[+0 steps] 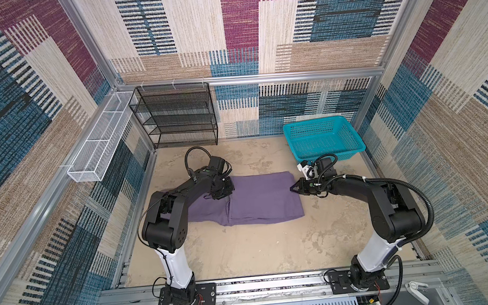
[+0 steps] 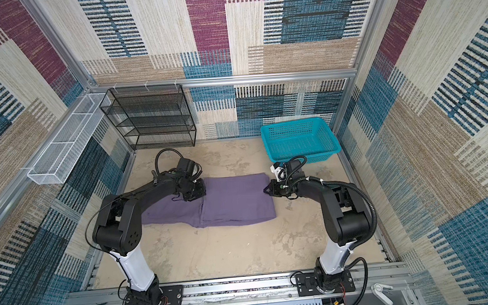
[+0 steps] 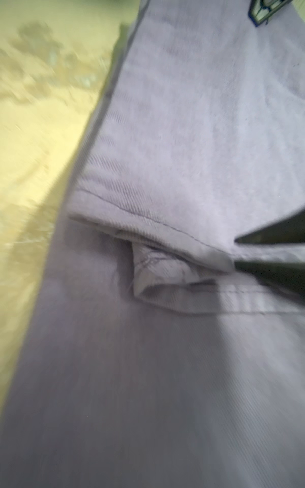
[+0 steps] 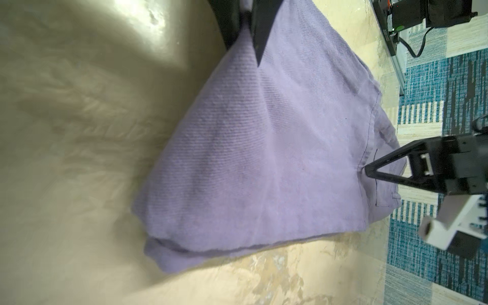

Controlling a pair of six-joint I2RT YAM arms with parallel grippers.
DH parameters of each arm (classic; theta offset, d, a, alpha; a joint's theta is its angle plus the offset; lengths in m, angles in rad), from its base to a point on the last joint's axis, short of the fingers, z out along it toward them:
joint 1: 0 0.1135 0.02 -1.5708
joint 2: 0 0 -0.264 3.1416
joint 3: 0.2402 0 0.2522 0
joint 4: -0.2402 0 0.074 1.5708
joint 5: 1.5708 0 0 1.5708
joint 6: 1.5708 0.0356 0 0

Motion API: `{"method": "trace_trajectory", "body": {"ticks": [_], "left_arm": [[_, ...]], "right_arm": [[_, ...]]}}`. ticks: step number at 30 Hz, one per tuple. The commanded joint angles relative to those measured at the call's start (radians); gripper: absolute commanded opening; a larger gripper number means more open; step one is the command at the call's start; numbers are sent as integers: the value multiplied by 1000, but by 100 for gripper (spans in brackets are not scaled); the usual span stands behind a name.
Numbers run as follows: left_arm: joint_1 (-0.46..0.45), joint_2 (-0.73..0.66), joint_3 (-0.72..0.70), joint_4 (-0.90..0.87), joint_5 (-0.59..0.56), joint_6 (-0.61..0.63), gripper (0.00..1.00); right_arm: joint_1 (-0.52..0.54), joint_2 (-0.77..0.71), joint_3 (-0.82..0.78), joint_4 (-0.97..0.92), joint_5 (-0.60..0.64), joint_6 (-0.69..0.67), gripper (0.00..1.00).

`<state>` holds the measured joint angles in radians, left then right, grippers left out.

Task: Fold and stack the trousers
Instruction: Fold the trousers at the center of the table.

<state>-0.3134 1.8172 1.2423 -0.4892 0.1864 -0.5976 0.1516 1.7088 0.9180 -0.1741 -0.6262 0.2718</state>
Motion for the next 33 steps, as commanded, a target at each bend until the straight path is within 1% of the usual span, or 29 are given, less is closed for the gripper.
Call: {"method": "trace_trajectory", "body": {"ticks": [1, 3, 5, 7, 9, 10, 12, 15, 19, 24, 27, 30, 33], "left_arm": [[5, -74, -18, -35, -25, 23, 38], [14, -115, -37, -44, -31, 22, 37], [26, -149, -56, -56, -44, 19, 32], [41, -176, -77, -78, -81, 6, 27], [63, -194, -99, -105, -122, -14, 19], [78, -206, -114, -113, -144, -27, 14], [113, -222, -149, -121, -164, -46, 10], [181, -247, -195, -124, -171, -66, 9], [240, -287, -215, -150, -224, -68, 9], [250, -322, -224, -166, -302, -75, 9], [253, -339, -241, -165, -322, -78, 8], [255, -342, -260, -150, -305, -76, 8], [254, -333, -298, -111, -252, -80, 8]], "right_arm": [[-29, -31, 26, -79, 90, 6, 0], [-53, -58, 33, -109, 102, -1, 0], [-73, -85, 49, -162, 133, -16, 0], [-88, -110, 70, -222, 179, -32, 0], [-97, -134, 79, -256, 206, -27, 0], [-102, -150, 81, -265, 204, -20, 0], [-101, -173, 83, -273, 187, 0, 0], [-101, -199, 110, -299, 168, 21, 0], [-101, -222, 200, -377, 212, 20, 0], [-103, -230, 318, -462, 232, 23, 0], [-104, -226, 372, -502, 240, 19, 0], [-107, -212, 432, -546, 246, 10, 0], [-111, -192, 495, -589, 245, 4, 0]]}}
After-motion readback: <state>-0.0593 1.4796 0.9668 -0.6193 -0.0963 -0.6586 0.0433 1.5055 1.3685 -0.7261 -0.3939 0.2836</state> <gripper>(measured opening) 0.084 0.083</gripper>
